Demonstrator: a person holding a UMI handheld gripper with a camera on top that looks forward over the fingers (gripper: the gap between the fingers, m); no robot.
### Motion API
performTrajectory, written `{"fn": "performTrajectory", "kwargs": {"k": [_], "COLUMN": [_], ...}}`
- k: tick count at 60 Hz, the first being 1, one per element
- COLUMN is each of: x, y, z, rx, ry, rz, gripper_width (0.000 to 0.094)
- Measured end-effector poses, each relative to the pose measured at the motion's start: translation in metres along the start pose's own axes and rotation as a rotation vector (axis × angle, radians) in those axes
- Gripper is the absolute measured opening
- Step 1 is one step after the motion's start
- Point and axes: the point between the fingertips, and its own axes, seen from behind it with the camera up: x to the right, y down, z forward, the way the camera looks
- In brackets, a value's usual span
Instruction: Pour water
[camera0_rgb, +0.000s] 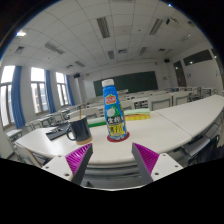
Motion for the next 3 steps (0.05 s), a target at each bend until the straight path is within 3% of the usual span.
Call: {"fn": "performTrajectory", "kwargs": {"k": [3], "x": [-0.0024], "y": [-0.0003], "z": [-0.0049], "rx": [0.012], "ry": [-0.016], "rz": [0.020], "gripper_width": [0.0843]}}
